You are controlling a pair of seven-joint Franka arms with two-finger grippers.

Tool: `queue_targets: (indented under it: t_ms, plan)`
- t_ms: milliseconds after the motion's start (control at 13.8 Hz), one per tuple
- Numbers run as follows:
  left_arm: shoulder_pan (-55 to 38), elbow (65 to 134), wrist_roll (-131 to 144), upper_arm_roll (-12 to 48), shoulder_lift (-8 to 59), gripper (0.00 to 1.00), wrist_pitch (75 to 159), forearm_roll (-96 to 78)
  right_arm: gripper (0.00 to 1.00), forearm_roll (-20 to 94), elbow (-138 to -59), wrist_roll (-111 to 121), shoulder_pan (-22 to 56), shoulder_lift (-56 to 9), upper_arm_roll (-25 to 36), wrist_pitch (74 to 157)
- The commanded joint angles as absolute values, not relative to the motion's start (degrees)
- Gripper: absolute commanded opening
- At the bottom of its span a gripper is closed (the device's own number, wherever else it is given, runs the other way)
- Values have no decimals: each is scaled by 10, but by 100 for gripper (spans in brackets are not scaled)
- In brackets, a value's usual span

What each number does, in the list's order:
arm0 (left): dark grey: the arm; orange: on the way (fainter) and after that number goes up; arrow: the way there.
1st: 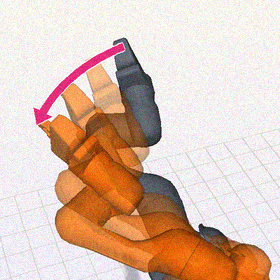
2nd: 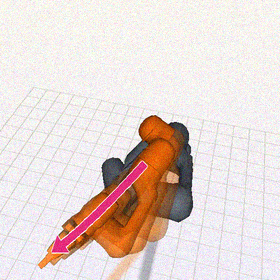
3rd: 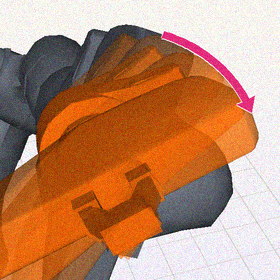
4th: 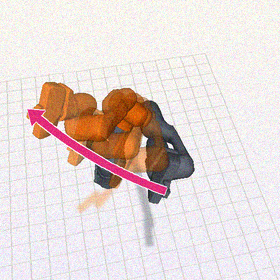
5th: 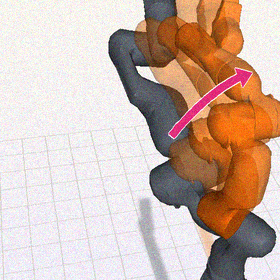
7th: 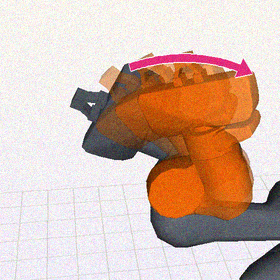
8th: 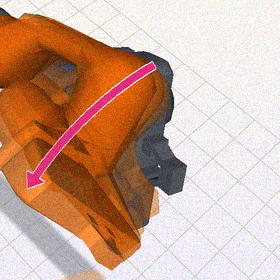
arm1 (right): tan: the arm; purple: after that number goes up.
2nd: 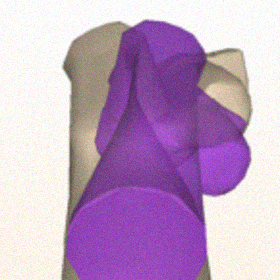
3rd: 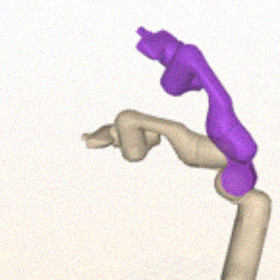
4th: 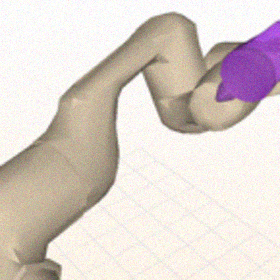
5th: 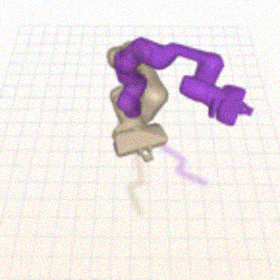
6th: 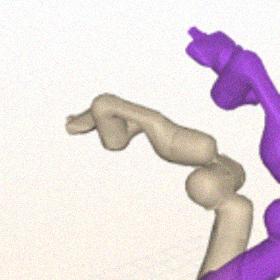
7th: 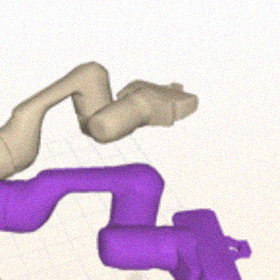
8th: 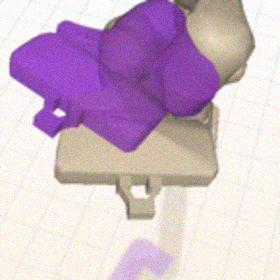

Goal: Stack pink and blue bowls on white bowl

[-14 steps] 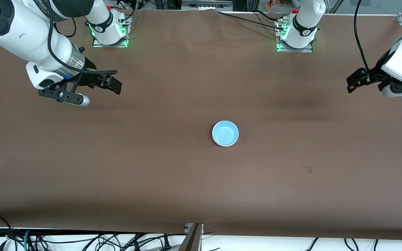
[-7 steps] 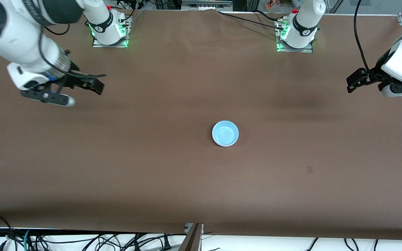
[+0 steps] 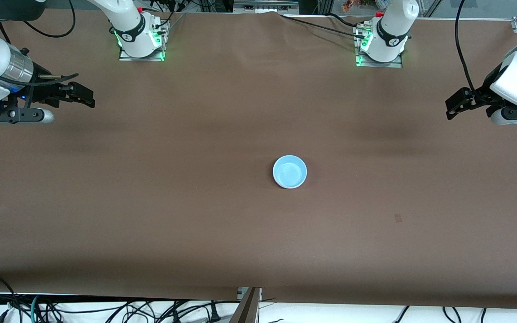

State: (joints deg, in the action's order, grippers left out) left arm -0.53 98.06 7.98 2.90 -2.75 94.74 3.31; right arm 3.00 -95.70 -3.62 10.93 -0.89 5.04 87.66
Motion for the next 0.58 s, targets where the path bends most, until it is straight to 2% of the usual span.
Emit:
queue_targets:
  t_ms: [0, 507]
  plan:
    - [-8, 979, 79, 26, -28, 100, 947, 26, 99, 22, -969, 22, 59, 2, 11, 878]
    - [-8, 979, 79, 26, -28, 100, 947, 26, 99, -23, -960, 33, 60, 1, 14, 882]
